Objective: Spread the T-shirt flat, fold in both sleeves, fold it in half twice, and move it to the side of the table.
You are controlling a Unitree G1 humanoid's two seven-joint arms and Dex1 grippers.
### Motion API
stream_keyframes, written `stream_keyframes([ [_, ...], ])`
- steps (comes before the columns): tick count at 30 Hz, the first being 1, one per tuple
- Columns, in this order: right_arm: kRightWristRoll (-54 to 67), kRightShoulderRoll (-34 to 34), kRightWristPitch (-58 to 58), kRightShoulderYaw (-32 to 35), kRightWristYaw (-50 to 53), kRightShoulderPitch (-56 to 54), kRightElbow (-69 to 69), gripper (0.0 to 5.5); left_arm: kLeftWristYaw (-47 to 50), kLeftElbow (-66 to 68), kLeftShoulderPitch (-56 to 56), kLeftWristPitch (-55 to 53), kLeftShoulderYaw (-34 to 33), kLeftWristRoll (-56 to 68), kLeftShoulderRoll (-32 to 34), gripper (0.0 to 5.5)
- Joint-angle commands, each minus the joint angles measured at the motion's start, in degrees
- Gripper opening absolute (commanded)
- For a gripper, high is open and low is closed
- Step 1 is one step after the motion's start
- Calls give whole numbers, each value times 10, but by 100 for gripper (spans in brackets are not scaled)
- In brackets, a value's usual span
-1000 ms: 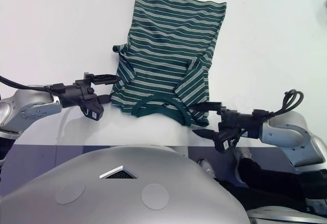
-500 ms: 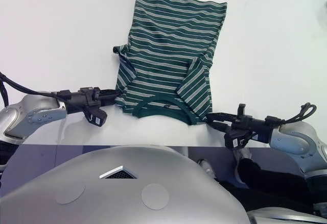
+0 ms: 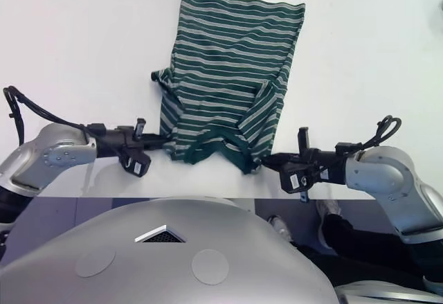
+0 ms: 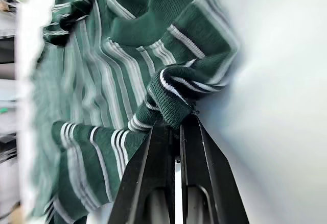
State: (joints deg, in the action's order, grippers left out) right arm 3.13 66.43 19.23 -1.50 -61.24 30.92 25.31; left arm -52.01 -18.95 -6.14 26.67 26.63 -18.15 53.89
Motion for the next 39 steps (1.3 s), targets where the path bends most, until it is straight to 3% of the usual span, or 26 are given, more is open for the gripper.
stream_keyframes([
  [1, 125, 101, -84, 1, -166, -122, -21, 2, -141, -27, 34, -41, 9, 144, 60, 2],
  [5, 158, 112, -142, -62, -288, -239, -52, 2, -221, -63, 73, -119, 22, 245, 41, 2],
  [9, 202, 102, -210, -214, -312, -415, -169, 2, -292, -129, 151, -373, 6, 487, 39, 2],
  [13, 212, 7, -268, -334, -312, -626, -344, 2, -341, -30, 271, -485, -7, 540, -10, 2],
  [16, 188, -86, -280, -371, -312, -737, -485, 2, -353, 85, 352, -527, -15, 537, -66, 2],
  [20, 114, -212, -258, -359, -312, -843, -701, 2, -370, 239, 419, -540, -18, 503, -125, 2],
  [23, 89, -243, -235, -353, -312, -869, -770, 2, -384, 272, 430, -537, -22, 486, -141, 2],
  [27, 51, -336, -233, -265, -141, -943, -954, 2, -304, 623, 572, -454, -76, 412, -223, 2],
  [31, 18, -376, -203, -215, 0, -963, -997, 2, -201, 797, 662, -359, -150, 389, -251, 2],
  [35, -42, -398, -173, -201, 93, -953, -1011, 2, -159, 854, 644, -290, -164, 332, -271, 2],
  [39, -82, -407, -164, -191, 113, -939, -1016, 2, -137, 865, 597, -257, -149, 275, -301, 2],
])
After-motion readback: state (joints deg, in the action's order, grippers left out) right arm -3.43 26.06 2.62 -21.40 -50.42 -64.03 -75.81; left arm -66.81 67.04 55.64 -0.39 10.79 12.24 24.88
